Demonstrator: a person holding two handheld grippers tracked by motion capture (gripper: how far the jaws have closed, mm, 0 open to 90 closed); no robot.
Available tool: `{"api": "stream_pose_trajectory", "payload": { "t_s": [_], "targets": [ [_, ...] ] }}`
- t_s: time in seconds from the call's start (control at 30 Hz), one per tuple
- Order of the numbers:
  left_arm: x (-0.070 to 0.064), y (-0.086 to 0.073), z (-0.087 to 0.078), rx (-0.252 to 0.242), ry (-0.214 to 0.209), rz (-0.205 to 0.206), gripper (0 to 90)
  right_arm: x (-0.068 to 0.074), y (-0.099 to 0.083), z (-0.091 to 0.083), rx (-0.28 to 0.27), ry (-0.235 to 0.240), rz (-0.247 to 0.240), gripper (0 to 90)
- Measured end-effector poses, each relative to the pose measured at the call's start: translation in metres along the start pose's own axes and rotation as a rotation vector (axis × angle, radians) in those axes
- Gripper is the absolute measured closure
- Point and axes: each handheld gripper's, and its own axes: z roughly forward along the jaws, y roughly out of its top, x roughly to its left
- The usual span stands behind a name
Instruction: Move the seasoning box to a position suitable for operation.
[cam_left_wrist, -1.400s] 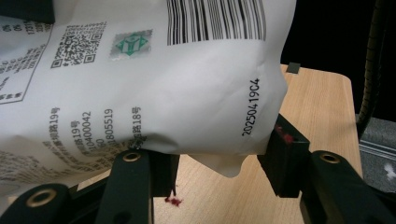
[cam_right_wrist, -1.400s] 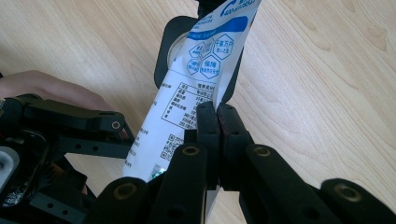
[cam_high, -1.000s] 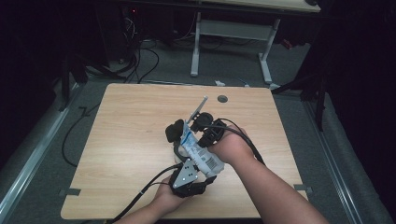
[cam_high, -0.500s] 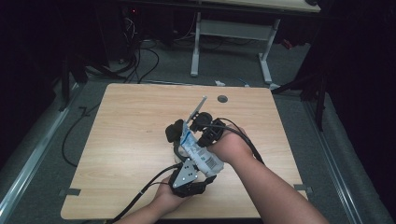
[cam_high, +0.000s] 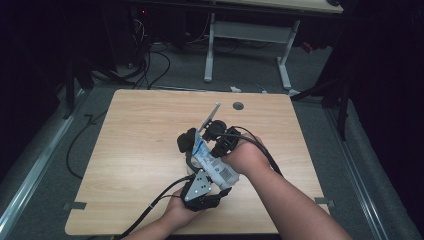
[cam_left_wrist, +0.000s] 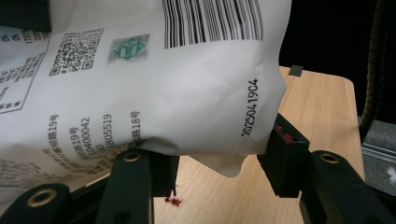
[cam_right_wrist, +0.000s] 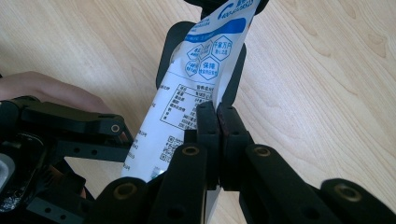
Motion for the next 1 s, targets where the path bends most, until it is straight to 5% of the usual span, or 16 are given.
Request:
{"api": "stream_pose_trajectory", "payload": {
  "t_s": [1.0],
  "targets": [
    [0.0011,0.0020,-0.0018,-0.013,0.001,0.004,53.3,0.0001,0.0020,-0.0016,-0.004,-0.005,-0.003,89.5]
  ]
}}
